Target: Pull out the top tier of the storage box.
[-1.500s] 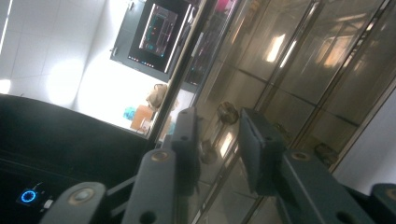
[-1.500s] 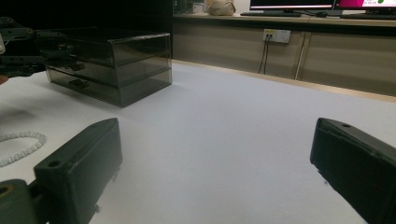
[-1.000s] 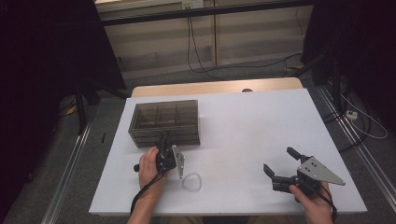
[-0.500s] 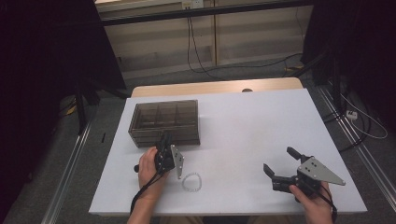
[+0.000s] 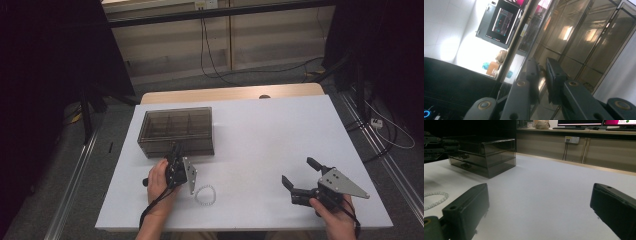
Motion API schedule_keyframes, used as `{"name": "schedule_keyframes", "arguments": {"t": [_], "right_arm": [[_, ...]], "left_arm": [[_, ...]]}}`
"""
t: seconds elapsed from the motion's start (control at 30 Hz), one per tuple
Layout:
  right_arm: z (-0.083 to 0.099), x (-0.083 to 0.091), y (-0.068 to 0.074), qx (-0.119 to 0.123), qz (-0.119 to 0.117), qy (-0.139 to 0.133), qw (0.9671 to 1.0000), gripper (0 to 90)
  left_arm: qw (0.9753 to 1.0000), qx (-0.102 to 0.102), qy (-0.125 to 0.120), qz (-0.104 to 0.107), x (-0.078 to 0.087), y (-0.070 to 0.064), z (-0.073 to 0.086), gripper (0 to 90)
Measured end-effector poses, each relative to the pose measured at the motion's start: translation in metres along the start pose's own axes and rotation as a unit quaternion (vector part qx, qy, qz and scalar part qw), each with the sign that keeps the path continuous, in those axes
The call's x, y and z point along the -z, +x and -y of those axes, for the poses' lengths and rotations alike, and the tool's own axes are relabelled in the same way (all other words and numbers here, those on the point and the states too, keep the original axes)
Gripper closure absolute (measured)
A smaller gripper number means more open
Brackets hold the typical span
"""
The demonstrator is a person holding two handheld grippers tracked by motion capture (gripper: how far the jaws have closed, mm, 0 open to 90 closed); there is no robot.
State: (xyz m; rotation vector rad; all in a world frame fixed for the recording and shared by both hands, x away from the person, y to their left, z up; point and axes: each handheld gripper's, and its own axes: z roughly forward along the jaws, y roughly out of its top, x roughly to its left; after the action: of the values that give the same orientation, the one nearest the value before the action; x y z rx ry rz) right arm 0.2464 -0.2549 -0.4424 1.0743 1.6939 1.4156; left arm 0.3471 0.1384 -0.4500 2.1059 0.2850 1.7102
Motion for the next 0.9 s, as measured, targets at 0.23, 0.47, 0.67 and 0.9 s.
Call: {"name": "schedule_keyframes", "arguments": {"t": [0.23,0.47,0.67,0.9], "right_arm": [[0.0,0.0,0.0,0.001,0.0,0.0,1.0,1.6],[0.0,-0.001,0.001,0.001,-0.001,-0.001,1.0,1.6],[0.0,-0.002,0.002,0.002,-0.003,0.001,1.0,1.6],[0.0,-0.003,0.005,0.004,-0.006,0.001,1.0,1.6]], "left_arm": [[1.0,0.005,-0.001,0.003,0.004,-0.001,0.0,81.7],[1.0,0.004,-0.002,0.004,0.009,-0.001,0.0,81.6],[1.0,0.006,-0.001,0.008,0.013,0.0,-0.001,81.5],[0.9999,0.008,-0.007,0.01,0.019,-0.002,-0.003,86.7]]}}
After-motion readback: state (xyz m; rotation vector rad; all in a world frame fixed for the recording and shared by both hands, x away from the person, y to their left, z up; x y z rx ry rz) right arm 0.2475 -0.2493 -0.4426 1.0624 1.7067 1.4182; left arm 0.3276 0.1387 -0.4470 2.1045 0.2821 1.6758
